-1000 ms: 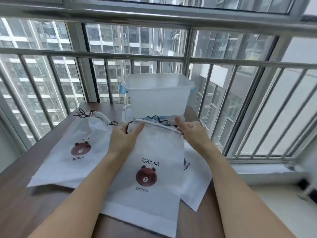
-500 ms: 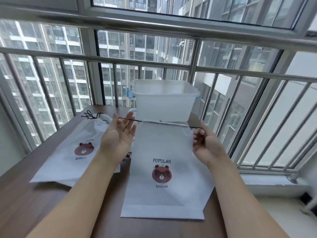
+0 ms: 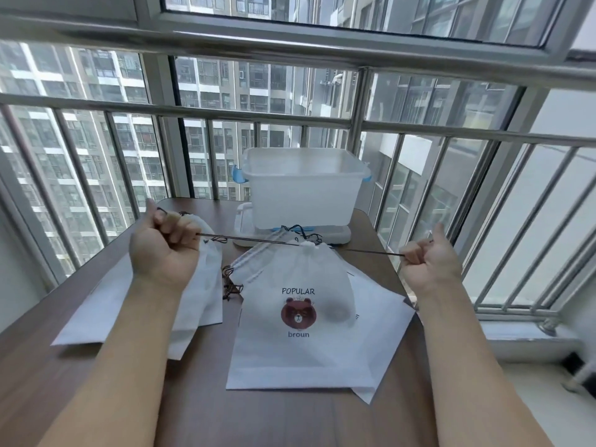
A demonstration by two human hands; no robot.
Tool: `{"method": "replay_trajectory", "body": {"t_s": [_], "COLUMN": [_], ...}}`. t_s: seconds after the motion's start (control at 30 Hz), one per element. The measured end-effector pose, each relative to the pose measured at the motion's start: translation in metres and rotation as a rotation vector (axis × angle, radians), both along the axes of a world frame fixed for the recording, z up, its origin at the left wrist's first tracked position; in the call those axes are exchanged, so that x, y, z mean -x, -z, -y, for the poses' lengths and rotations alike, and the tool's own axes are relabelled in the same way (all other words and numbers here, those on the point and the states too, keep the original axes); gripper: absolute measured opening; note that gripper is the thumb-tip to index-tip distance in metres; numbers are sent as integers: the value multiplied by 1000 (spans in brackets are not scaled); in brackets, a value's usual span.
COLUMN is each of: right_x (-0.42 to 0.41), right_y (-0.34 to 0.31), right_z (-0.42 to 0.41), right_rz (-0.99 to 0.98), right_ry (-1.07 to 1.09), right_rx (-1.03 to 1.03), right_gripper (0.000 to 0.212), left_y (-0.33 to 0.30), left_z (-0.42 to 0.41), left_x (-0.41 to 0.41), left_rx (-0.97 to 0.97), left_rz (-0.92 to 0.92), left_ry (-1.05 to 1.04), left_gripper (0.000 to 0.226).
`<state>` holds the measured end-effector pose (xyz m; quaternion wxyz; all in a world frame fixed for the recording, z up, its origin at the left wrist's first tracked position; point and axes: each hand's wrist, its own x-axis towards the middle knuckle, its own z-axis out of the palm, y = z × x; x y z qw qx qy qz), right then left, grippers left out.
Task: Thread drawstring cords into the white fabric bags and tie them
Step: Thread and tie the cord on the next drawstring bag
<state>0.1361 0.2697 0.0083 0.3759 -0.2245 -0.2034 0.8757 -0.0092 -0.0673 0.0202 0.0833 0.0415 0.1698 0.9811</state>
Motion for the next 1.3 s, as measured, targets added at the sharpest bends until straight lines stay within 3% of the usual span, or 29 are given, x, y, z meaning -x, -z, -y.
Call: {"method": "replay_trajectory", "body": {"t_s": [0.17,0.27,0.37,0.47,0.57,0.67,0.77,0.93,1.03,1.17,1.3], "right_x": [9,10,12,11,10,7,4,11,14,14,15], "right_y": [5,1,-4,-1,-2,-2,-3,0,3,6,8], "right_z": [13,36,79,111,119,122,121,111,107,106,106], "right_rz": [113,40,20,-8,-45,-38,-21,-5,77,186,231], "right_ry": [78,-116,-362,-291,-232,-531,-694,-640,-663,-666,-621], "right_rx": [-125,-422,-850,-1270,-1503,-1504,-1322,-1028,-1070,-1190,-1103], "right_gripper": [27,33,33,26,23,33,36,31,41,24,16], "left_y": [7,10,15,23,27,29,35,34,30,32,33], "left_z": [-11,-31,-59,-71,-70,-76,-84,-84,-82,-79,-80], "left_x": [-2,-20,-44,-58,-65,-69,-71,-67,-65,-62,-63], "left_rx": [93,396,643,811,921,935,966,853,775,831,878], "left_rz": [37,-167,-410,-606,-702,-656,-573,-491,-417,-442,-472], "left_ry": [-58,-43,85,240,337,308,251,309,344,333,286], "left_gripper": [45,20,31,51,45,16,23,24,27,28,27]}}
